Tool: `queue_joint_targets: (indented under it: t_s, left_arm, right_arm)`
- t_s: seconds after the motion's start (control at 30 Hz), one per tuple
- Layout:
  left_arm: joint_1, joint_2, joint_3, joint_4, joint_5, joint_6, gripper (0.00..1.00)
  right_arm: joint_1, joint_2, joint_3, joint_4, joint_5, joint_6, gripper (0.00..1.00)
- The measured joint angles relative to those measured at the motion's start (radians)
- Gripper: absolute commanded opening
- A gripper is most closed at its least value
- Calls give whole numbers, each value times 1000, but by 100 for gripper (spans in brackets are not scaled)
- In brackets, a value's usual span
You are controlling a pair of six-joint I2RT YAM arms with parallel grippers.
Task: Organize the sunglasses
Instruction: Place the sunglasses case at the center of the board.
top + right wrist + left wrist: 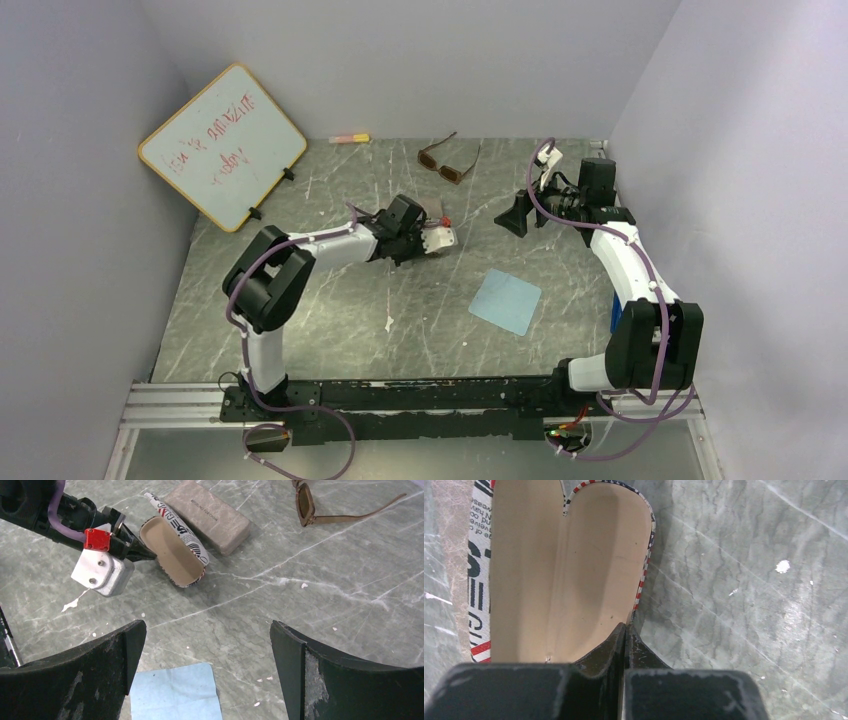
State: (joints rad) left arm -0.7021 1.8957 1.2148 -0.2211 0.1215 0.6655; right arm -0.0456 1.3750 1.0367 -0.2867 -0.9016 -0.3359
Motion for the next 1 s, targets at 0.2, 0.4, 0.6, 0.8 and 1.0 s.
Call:
queue_joint_targets:
  t_s: [0.2,0.4,0.6,0.8,1.0]
  left_arm:
    - [-13,17,-8,52,-58,-10,5]
    - [-19,32,-9,94,-97,-30,5]
    - [-20,34,-9,105,-126,-41,5]
    - [-21,39,-9,114,-153,-46,5]
    - [-21,41,-9,121,-164,-53,7]
  right_arm:
    - [0,0,0,0,-2,0,100]
    - [0,0,0,0,-2,0,100]
    - [0,0,0,0,-2,0,100]
    - [0,0,0,0,-6,0,100]
    - [0,0,0,0,-11,0,100]
